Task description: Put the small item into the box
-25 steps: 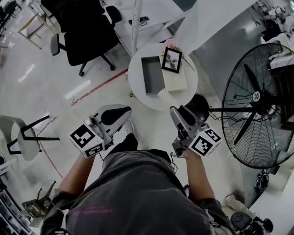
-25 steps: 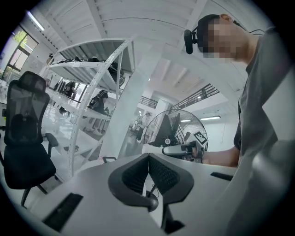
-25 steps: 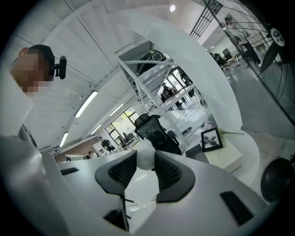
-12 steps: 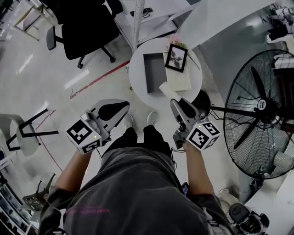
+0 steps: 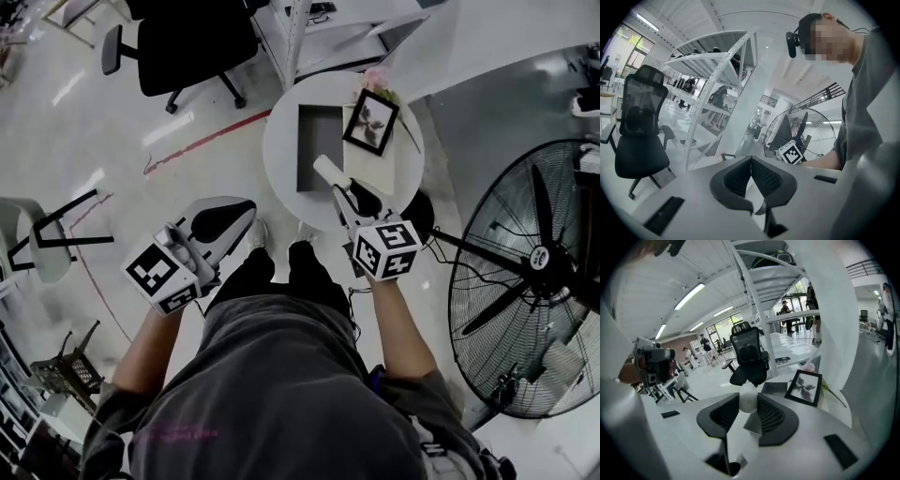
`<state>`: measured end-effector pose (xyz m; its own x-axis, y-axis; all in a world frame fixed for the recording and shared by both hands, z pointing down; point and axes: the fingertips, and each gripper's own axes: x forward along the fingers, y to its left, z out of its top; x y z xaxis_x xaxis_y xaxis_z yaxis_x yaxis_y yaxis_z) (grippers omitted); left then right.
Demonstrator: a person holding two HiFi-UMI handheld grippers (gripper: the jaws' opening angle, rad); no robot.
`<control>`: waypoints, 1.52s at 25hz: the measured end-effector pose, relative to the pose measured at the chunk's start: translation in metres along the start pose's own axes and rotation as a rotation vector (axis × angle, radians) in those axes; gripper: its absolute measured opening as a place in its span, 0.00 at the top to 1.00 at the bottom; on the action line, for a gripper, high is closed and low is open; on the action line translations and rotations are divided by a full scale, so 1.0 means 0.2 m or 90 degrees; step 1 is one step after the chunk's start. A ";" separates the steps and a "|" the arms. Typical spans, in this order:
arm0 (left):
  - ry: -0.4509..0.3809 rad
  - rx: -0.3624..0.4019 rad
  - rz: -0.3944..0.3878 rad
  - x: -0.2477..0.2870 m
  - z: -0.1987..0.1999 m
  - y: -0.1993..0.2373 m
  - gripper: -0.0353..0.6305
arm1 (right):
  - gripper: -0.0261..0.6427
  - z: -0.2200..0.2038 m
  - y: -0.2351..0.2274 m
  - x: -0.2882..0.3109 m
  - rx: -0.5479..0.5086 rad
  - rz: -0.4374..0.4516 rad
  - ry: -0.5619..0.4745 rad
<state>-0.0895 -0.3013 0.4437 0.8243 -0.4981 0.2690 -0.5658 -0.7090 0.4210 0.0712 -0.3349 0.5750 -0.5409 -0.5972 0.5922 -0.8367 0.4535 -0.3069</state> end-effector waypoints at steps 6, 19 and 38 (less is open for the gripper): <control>0.003 -0.030 0.052 0.06 -0.06 0.03 0.92 | 0.77 -0.13 -0.14 0.25 -0.080 -0.001 0.077; 0.006 -0.078 0.116 0.07 -0.18 0.10 0.92 | 0.76 -0.33 -0.27 0.59 -0.187 -0.008 0.205; 0.002 -0.114 0.123 0.01 -0.26 0.20 0.92 | 0.75 -0.43 -0.26 0.78 -0.269 -0.056 0.289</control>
<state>-0.1095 -0.3046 0.5056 0.7010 -0.6143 0.3623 -0.7011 -0.5004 0.5080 0.0372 -0.3937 0.7478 -0.3038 -0.3451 0.8881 -0.7200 0.6936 0.0232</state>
